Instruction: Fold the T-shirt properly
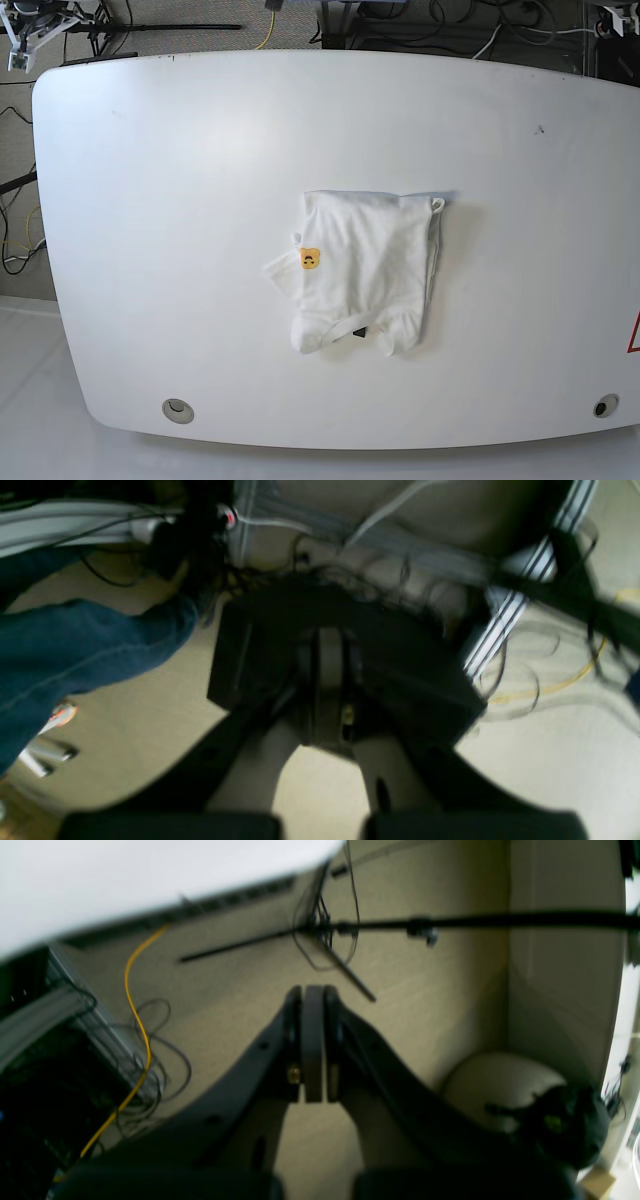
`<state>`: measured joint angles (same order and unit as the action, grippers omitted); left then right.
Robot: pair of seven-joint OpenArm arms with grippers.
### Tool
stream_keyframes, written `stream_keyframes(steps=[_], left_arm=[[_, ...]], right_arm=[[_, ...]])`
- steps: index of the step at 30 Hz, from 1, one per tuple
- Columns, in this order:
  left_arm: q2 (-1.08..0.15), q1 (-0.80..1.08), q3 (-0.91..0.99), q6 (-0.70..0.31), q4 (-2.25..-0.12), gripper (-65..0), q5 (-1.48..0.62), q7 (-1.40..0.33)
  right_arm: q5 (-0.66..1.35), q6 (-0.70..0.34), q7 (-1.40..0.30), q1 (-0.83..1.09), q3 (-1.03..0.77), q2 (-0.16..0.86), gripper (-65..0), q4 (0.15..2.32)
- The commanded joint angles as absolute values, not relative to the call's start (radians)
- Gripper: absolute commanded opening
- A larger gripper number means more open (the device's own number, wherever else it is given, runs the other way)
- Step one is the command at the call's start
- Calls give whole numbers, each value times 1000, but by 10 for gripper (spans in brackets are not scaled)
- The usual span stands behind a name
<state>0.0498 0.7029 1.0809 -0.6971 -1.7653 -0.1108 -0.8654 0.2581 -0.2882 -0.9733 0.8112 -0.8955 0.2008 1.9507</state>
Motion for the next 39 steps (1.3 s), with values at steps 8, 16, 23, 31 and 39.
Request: stream_keyframes(steps=[8,16,23,31,39], left_arm=[[51,720,874,-698,-1636,-650,53,-849],[51,720,737,-698,-1461,-650,150,-711],[50,693,610,-698,-1293,-650,288,-575],[50,575,576,-698,-1036,-650,513,-409],[24,421,634,-657,-730,-650,673,-193]], right_arm=[[251,-291,-803,885,-814,163,-650,1756],[111,-315,-670,855,-693,156,-650,1521],[5,-421,-559,753,-680,134,-650,1253],[-206,-501,-390,572,-682,120,-650,871],[-357,-495,-99,389,-682,124,-650,438]])
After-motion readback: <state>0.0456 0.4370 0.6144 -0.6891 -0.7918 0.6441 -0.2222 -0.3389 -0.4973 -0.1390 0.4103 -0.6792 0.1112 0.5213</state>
